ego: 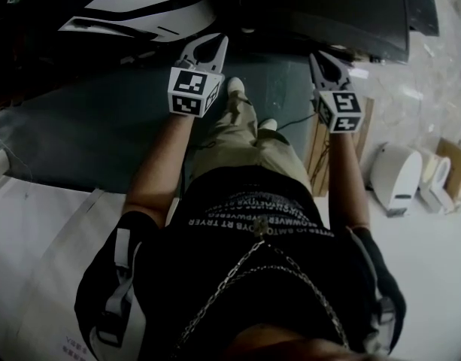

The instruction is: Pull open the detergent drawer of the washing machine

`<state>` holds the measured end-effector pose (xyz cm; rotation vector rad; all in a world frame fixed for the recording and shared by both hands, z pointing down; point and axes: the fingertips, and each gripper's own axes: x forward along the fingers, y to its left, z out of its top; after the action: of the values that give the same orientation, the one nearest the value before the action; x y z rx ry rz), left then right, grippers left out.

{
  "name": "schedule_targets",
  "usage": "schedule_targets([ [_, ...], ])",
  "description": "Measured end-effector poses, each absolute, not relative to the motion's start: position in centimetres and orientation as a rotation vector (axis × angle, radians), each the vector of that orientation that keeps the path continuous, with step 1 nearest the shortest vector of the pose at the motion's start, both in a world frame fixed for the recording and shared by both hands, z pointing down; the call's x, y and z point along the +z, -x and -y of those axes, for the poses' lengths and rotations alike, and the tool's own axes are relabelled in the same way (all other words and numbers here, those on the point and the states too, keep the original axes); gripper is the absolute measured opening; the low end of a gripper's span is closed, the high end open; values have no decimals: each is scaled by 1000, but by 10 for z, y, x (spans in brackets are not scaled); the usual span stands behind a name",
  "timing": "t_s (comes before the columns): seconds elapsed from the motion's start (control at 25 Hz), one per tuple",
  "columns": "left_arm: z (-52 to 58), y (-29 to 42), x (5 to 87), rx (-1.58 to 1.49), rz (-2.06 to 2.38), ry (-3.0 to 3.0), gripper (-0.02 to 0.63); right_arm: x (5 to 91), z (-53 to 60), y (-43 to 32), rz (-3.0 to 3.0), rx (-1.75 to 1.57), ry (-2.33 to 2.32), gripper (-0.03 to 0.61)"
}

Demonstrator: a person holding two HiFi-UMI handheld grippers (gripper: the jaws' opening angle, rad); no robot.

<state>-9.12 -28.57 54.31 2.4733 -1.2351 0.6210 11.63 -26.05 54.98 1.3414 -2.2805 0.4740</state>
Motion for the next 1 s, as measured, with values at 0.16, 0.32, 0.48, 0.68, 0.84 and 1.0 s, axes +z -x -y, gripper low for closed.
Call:
schedule_targets([
  [0.16, 297, 83, 567, 640, 1213, -2458, 5, 573, 272, -115, 2263, 505, -1330, 15],
  [0.32, 308, 78, 592, 668, 1186, -2432, 5, 599, 283, -116, 2220, 538, -1320, 17],
  [0.48, 319, 78, 615, 678, 1170, -2392, 6, 620, 293, -120, 2187, 578, -1328, 26],
  [0.68, 327, 76, 635, 711, 1153, -2369, 57, 635, 300, -121, 2170, 634, -1339, 94],
  [0.84, 329, 73, 645, 721, 1124, -2359, 81, 643, 302, -119, 2169, 647, -1335, 98],
  [1.0, 330, 65, 646, 714, 1096, -2371, 86, 642, 302, -117, 2179, 636, -1342, 98],
])
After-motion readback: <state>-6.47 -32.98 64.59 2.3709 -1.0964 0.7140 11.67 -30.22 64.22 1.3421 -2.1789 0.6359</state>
